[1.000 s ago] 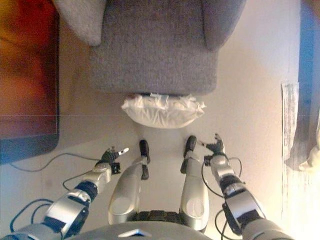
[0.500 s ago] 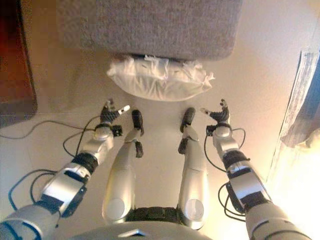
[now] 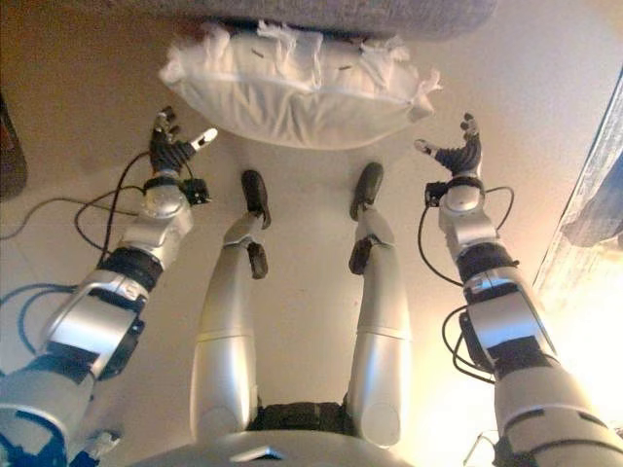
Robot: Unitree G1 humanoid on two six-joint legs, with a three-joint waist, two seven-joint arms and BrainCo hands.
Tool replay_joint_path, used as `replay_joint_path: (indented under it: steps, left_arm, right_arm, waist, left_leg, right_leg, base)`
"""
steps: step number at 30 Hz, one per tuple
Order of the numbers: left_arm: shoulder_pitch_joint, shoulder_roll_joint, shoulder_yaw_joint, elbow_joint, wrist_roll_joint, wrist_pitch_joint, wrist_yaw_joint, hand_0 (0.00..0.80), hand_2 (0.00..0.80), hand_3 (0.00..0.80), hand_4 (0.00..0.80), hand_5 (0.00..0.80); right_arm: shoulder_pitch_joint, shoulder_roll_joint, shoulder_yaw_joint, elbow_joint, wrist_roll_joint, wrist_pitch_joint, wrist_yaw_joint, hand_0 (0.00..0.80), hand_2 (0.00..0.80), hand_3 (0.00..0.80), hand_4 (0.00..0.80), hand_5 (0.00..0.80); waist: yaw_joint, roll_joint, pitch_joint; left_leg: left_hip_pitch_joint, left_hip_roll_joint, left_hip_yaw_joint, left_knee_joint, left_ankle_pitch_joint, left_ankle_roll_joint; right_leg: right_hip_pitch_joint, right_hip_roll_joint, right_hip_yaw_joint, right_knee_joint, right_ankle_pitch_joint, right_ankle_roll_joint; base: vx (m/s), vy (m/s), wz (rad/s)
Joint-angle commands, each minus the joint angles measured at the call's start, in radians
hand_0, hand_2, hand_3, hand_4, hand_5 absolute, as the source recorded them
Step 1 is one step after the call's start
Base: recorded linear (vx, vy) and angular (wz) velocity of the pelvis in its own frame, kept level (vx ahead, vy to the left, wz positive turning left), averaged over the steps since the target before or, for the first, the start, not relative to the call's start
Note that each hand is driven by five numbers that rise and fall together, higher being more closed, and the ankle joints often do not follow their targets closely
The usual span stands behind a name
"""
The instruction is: Pick up the cushion and take it to the sofa
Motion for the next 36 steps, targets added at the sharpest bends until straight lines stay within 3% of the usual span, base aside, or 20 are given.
replay_joint_path:
  steps: [1,6,7,8,10,15,22,26,36]
  left_arm:
    - [0.002,0.028,0.037,-0.004,-0.033,-0.061,-0.015,0.0,0.0,0.0,0.0,0.0]
    - [-0.051,0.064,0.016,-0.007,-0.046,-0.09,-0.045,0.0,0.0,0.0,0.0,0.0]
    - [-0.055,0.032,0.005,0.045,0.003,-0.092,0.017,0.0,0.0,0.0,0.0,0.0]
    - [-0.061,0.029,-0.004,0.064,-0.048,-0.157,-0.029,0.0,0.0,0.0,0.0,0.0]
    - [-0.069,0.046,0.007,0.093,-0.046,-0.197,-0.083,0.0,0.0,0.0,0.0,0.0]
    - [-0.102,0.115,-0.015,0.054,-0.109,-0.229,-0.189,0.0,0.0,0.0,0.0,0.0]
    - [-0.186,0.157,-0.068,0.007,-0.138,-0.246,-0.321,0.0,0.0,0.0,0.0,0.0]
    - [-0.25,0.19,-0.134,-0.018,-0.105,-0.279,-0.393,0.0,0.0,0.0,0.0,0.0]
    - [-0.392,0.245,-0.284,-0.054,0.021,-0.305,-0.373,0.0,0.0,0.0,0.0,0.0]
  right_arm:
    - [0.009,-0.102,0.042,-0.015,0.029,-0.076,0.003,0.0,0.0,0.0,0.0,0.0]
    - [-0.069,-0.142,0.079,-0.021,0.048,-0.109,0.029,0.0,0.0,0.0,0.0,0.0]
    - [-0.091,-0.143,0.088,-0.004,0.056,-0.141,0.041,0.0,0.0,0.0,0.0,0.0]
    - [-0.112,-0.145,0.099,0.023,0.065,-0.165,0.053,0.0,0.0,0.0,0.0,0.0]
    - [-0.142,-0.16,0.117,0.039,0.078,-0.185,0.072,0.0,0.0,0.0,0.0,0.0]
    - [-0.201,-0.198,0.15,0.013,0.097,-0.198,0.12,0.0,0.0,0.0,0.0,0.0]
    - [-0.267,-0.219,0.19,-0.024,0.154,-0.211,0.232,0.0,0.0,0.0,0.0,0.0]
    - [-0.298,-0.239,0.223,-0.057,0.215,-0.218,0.326,0.0,0.0,0.0,0.0,0.0]
    - [-0.334,-0.265,0.276,-0.085,0.258,-0.202,0.383,0.0,0.0,0.0,0.0,0.0]
  waist:
    - [0.004,0.048,-0.004]
    - [0.005,0.052,-0.004]
    - [0.004,0.048,-0.004]
    - [0.004,0.049,-0.004]
    - [0.002,0.054,-0.004]
    - [0.002,0.076,-0.004]
    - [-0.002,0.076,-0.004]
    - [-0.008,0.072,-0.004]
    - [-0.022,0.072,-0.004]
  left_leg:
    - [-0.093,-0.01,-0.011,0.041,-0.037,-0.003]
    - [-0.194,-0.006,-0.009,0.121,-0.064,-0.002]
    - [-0.217,-0.012,-0.015,0.147,-0.08,0.002]
    - [-0.231,-0.012,-0.017,0.155,-0.086,0.0]
    - [-0.256,-0.006,-0.011,0.171,-0.095,-0.005]
    - [-0.327,0.007,0.001,0.218,-0.11,-0.005]
    - [-0.397,0.013,0.001,0.274,-0.133,-0.001]
    - [-0.398,0.017,0.008,0.26,-0.136,-0.001]
    - [-0.399,0.019,0.016,0.246,-0.13,-0.001]
  right_leg:
    - [-0.055,-0.01,0.077,0.086,-0.071,0.085]
    - [-0.153,-0.02,0.085,0.173,-0.086,0.089]
    - [-0.174,-0.029,0.083,0.195,-0.092,0.093]
    - [-0.19,-0.03,0.084,0.208,-0.095,0.096]
    - [-0.219,-0.036,0.091,0.225,-0.1,0.101]
    - [-0.294,-0.05,0.105,0.274,-0.114,0.1]
    - [-0.37,-0.06,0.124,0.332,-0.132,0.096]
    - [-0.374,-0.066,0.13,0.323,-0.136,0.097]
    - [-0.376,-0.074,0.146,0.312,-0.132,0.104]
  base:
    - [0.002,0.036,-0.02]
    - [0.001,0.007,0.0]
    - [0.0,0.0,0.0]
    - [0.0,0.0,0.0]
    - [0.004,0.046,0.0]
    - [0.012,0.058,0.05]
    - [0.003,0.009,0.0]
    - [0.027,-0.004,0.0]
    - [0.003,0.002,0.01]
